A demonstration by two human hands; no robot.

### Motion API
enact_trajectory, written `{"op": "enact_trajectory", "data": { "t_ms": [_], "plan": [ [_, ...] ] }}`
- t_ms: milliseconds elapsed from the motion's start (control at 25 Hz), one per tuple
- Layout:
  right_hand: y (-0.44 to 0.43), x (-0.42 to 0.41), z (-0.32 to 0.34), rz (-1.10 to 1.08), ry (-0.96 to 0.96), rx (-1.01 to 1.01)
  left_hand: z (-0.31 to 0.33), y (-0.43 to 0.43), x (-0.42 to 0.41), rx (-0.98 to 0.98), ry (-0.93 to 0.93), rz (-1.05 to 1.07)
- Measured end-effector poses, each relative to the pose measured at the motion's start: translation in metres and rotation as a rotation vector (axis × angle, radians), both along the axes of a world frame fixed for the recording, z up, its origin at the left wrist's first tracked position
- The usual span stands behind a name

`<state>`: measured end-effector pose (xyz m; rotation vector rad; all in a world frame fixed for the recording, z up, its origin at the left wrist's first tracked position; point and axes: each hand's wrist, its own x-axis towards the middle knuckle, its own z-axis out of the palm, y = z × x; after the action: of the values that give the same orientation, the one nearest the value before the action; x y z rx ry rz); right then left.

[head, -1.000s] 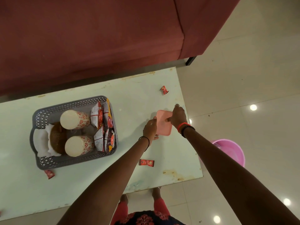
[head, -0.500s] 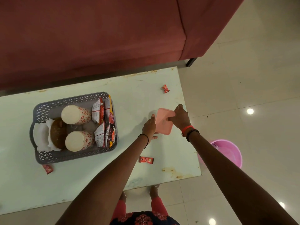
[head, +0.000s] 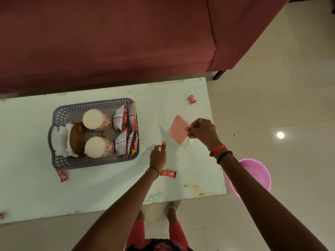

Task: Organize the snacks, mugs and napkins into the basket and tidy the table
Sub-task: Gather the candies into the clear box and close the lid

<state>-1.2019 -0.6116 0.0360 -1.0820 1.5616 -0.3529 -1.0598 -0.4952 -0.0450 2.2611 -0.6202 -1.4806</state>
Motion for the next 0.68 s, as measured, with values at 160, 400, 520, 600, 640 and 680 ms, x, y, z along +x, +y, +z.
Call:
{"op": "enact_trajectory", "data": {
  "t_ms": [160,400,520,600,640,680],
  "plan": [
    [0.012,0.039,0.001,0.182,0.018,-0.189,0.001,0.042,0.014,-0.075,-0.145,-0.173],
    [0.036,0.073,-0.048,0.626,0.334,-0.440,-0.005,0.078,0.030,-0.143,-0.285,-0.343],
    [0.044,0.075,-0.070,0.782,0.413,-0.495,-0.008,0.085,0.037,-0.172,-0.324,-0.414],
    [0.049,0.075,-0.077,0.796,0.418,-0.492,-0.010,0.087,0.041,-0.204,-0.371,-0.477],
    [0.052,0.075,-0.079,0.786,0.420,-0.483,-0.011,0.088,0.043,-0.223,-0.399,-0.522],
    [0.056,0.075,-0.081,0.762,0.419,-0.475,-0.012,0.089,0.044,-0.246,-0.429,-0.578]
  ]
}}
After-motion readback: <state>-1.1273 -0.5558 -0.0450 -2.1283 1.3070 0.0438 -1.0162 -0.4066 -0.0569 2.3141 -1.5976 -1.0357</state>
